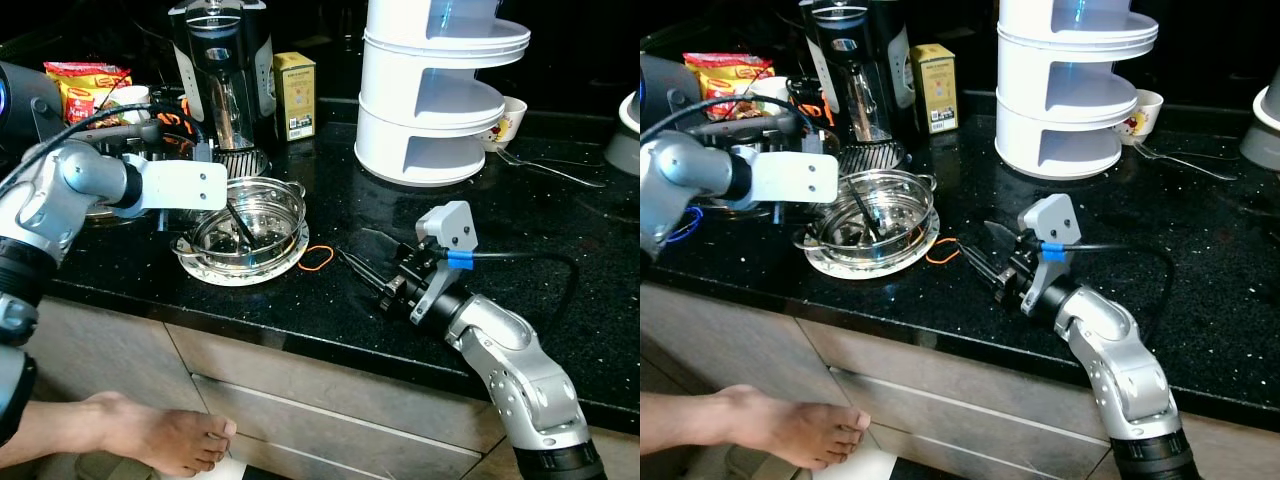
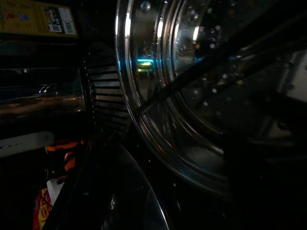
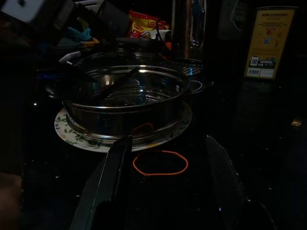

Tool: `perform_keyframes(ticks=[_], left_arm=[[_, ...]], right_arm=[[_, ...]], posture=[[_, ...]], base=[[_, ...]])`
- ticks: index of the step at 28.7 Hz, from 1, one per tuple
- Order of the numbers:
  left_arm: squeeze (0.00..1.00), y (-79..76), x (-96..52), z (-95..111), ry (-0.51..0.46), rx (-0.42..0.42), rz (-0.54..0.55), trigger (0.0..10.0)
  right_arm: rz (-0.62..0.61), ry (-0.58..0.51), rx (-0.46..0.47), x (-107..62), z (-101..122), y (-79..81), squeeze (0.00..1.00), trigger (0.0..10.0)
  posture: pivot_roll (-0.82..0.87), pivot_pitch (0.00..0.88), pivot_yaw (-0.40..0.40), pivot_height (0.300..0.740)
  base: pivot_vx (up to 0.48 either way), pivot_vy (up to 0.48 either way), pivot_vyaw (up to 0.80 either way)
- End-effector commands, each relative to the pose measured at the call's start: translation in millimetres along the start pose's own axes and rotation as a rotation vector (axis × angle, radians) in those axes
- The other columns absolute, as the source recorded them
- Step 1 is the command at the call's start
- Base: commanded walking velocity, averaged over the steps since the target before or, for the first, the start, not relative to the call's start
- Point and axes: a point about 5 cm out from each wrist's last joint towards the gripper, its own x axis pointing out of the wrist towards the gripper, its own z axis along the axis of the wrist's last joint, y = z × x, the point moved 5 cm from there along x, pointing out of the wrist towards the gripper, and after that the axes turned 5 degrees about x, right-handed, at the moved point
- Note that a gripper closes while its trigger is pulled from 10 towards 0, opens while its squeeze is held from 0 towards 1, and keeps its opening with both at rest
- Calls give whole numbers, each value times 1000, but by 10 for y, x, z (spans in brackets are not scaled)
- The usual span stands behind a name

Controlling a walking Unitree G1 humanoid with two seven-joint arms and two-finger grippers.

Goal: Kitchen organization

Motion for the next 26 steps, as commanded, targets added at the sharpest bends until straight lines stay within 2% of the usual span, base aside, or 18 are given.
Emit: perform_keyframes(ticks=[1, 4, 10, 17, 18, 19, 26], left_arm=[[0, -9, 47, -10, 18, 25, 2, 10000], [0, 49, 133, 70, -2, 42, 55, 10000], [0, 30, 224, 110, -17, 56, 75, 10000], [0, -93, 321, 122, -31, 53, 41, 10000], [0, -165, 353, 126, -43, 40, 9, 4392], [0, -192, 364, 128, -47, 36, -2, 0], [0, -260, 401, 132, -60, 37, -25, 0]], right_arm=[[-9, 9, -7, -17, -8, 5, 0, 10000], [-20, 12, -6, -48, -11, -1, 0, 10000], [-28, 12, -5, -67, -6, -4, 0, 10000], [-37, 13, -5, -75, -5, -9, 0, 10000], [-40, 12, -4, -80, 0, -11, 0, 10000], [-43, 12, -5, -80, 3, -15, 0, 10000], [-51, 9, -5, -84, 12, -27, 0, 10000]], posture=[[-104, 47, 56, 740], [-114, 60, 61, 740], [-119, 69, 63, 740], [-119, 72, 64, 740], [-121, 76, 66, 740], [-122, 76, 67, 740], [-121, 75, 69, 740]], base=[[0, 0, 0], [0, 0, 0], [0, 0, 0], [0, 0, 0], [0, 0, 0], [0, 0, 0], [0, 0, 0]])
